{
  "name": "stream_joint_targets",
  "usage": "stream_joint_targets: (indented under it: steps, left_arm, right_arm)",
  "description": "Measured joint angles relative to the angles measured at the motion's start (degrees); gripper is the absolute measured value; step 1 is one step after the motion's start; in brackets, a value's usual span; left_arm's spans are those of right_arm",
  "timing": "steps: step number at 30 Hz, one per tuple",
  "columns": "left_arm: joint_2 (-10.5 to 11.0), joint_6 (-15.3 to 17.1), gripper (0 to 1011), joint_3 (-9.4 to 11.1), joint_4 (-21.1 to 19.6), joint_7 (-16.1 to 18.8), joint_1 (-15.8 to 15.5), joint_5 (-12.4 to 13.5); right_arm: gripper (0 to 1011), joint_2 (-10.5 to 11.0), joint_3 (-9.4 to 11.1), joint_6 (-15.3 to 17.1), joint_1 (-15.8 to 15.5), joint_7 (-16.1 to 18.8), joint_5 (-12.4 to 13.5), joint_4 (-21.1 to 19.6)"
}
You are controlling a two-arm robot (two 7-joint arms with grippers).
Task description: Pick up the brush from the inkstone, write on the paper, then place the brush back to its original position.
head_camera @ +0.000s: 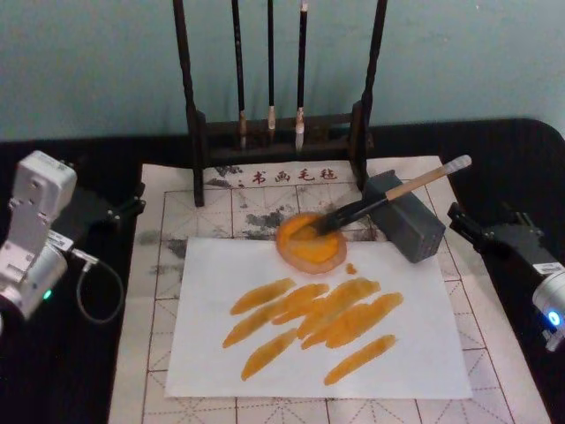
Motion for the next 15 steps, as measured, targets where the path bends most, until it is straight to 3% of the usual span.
stream_joint_targets:
  steps: [15]
  left_arm:
    - [0.0, 0.0, 1001, 0.0, 0.0, 0.0, 0.0, 0.0]
  right_arm:
    - [1000, 0.0, 0.0, 0.0, 0.0, 0.1, 0.1, 0.0]
